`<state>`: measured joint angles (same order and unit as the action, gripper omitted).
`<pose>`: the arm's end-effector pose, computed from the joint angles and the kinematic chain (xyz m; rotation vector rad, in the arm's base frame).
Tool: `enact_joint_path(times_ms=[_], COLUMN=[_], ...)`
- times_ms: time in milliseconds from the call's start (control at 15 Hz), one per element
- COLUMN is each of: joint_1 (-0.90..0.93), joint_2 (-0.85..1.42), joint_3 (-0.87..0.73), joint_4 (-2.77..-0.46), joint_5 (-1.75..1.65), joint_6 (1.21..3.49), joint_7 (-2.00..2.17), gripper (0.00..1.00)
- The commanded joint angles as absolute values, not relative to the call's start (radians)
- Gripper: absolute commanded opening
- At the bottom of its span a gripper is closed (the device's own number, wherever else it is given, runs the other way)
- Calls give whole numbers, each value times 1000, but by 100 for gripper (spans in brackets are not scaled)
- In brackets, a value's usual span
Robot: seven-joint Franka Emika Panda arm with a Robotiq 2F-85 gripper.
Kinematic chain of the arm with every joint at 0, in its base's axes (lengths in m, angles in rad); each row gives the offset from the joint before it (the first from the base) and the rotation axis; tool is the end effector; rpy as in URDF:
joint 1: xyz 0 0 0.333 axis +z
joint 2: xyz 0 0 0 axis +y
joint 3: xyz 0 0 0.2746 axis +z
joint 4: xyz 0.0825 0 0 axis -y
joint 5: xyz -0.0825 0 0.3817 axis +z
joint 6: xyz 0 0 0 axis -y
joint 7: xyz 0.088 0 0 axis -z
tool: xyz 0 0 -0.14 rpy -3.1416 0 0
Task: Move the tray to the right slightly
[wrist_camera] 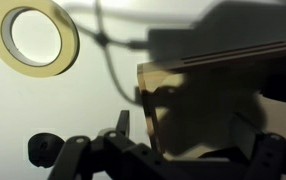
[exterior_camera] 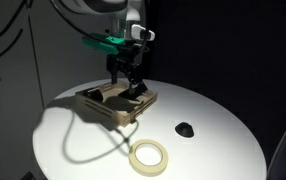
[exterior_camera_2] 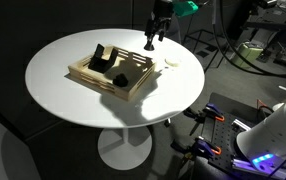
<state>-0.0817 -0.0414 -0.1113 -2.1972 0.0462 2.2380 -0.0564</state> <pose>0.5247 -0.0999 0.3364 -3.0968 0.2542 -0.1344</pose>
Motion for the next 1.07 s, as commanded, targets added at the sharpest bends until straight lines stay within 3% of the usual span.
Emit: enact_joint_path(times_ms=[0, 1000], joint_1=[-99, -191], joint_2=[47, 273], joint_3=[-122, -102], joint_4=[-2083, -1969], joint_5=[65, 110], joint_6=[2211, 2232], joint_7=[-159, -453], gripper=[100, 100])
